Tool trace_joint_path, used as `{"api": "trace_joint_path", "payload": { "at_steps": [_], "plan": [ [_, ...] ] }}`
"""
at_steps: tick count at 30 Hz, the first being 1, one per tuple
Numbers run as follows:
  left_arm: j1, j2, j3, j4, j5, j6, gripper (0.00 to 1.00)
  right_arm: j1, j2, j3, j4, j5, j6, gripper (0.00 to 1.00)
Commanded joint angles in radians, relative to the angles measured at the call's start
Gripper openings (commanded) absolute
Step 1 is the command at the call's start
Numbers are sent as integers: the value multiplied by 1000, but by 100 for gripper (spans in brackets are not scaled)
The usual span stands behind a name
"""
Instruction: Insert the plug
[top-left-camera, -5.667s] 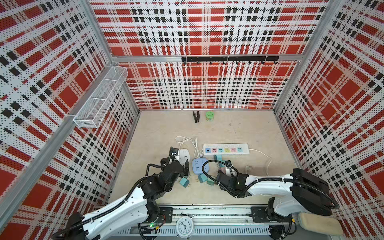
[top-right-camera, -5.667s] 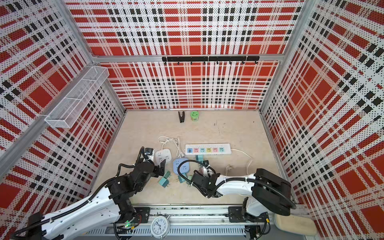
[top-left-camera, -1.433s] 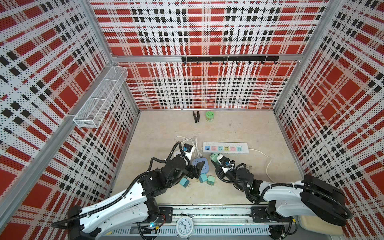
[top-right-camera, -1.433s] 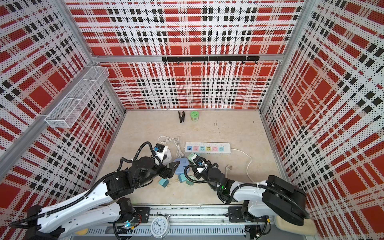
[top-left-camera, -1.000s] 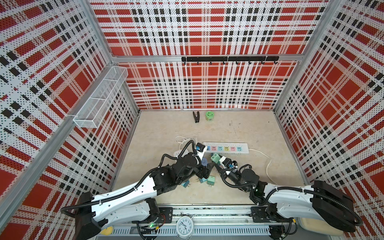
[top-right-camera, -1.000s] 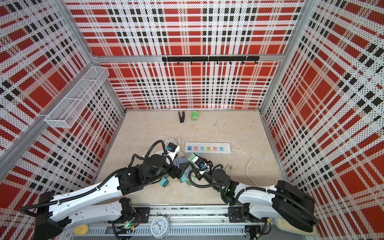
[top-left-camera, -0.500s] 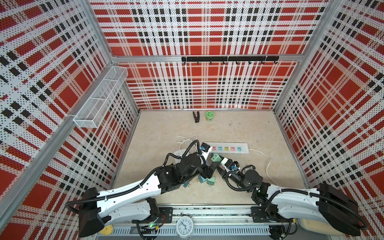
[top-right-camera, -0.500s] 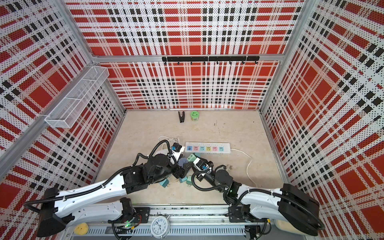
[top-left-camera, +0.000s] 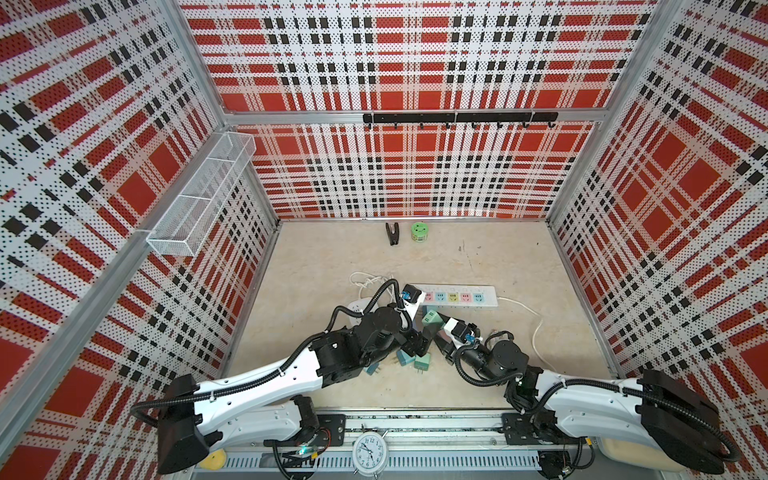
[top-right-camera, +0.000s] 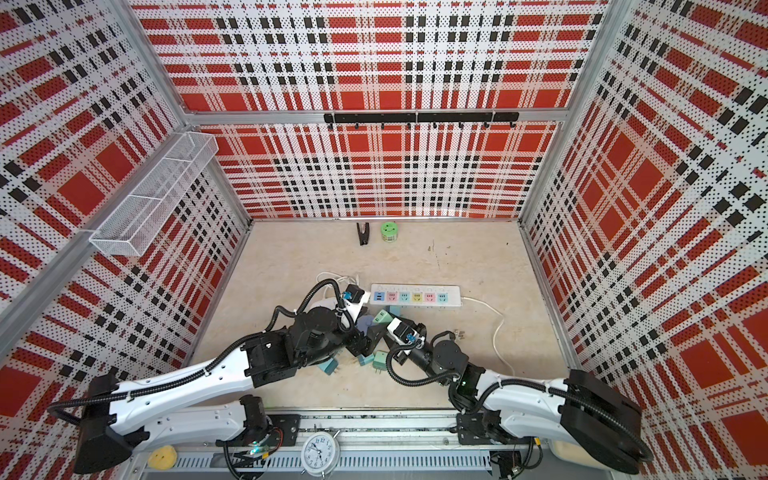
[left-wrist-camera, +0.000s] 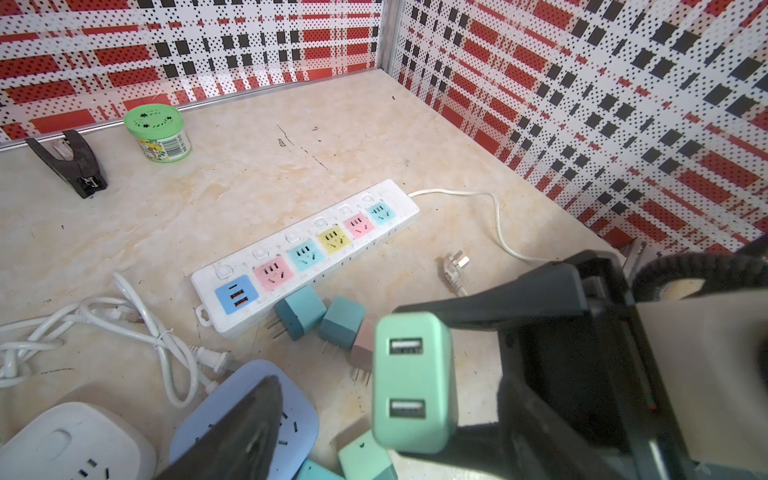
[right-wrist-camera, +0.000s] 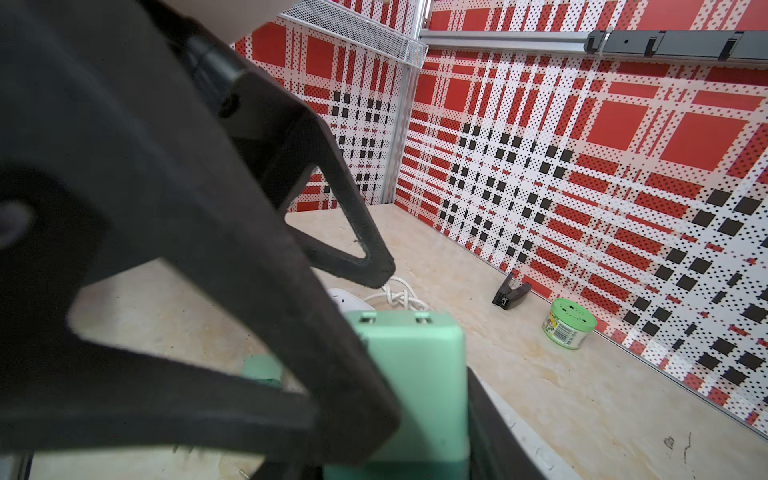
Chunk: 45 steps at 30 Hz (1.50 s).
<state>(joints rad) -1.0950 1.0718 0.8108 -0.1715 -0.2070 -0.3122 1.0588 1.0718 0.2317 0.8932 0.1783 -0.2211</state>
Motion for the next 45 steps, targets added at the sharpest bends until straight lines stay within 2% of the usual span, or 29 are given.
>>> {"api": "trace_joint_path", "payload": {
  "at_steps": [1,8,16,19,21,24,26,30,32,34,37,40,42,45],
  "plan": [
    [-5,22,40,26,14,0,82,2,-14,0,95,-22,-18,0],
    [-5,56,49,27,39,-8,73,3,-13,-8,130,-13,-13,0],
    [-4,69,49,65,86,-2,46,3,39,4,164,-12,-20,0],
    [-6,80,50,74,107,7,34,4,41,-3,183,-10,-4,3],
    [-3,81,52,79,101,13,26,7,31,-13,190,-8,-1,12],
    [-2,73,55,78,87,20,21,7,3,-23,167,22,22,46],
    [-2,58,42,90,69,25,19,7,-9,-28,147,65,28,64],
    [-2,28,21,99,-2,101,14,5,-33,-34,90,238,71,84],
    [-2,12,17,99,-46,152,10,-1,-38,-48,97,328,90,90],
    [-2,-2,10,107,-88,217,0,-9,-53,-61,104,401,104,97],
    [-2,-17,7,112,-168,314,0,-57,-102,-62,29,466,149,100],
    [0,-17,2,118,-233,388,0,-187,-155,-35,-152,446,263,100],
    [3,-9,2,118,-219,440,0,-308,-187,-18,-274,388,355,100],
    [-4,-11,-24,112,-18,609,0,-484,-219,6,-404,283,459,100]
  ]
}}
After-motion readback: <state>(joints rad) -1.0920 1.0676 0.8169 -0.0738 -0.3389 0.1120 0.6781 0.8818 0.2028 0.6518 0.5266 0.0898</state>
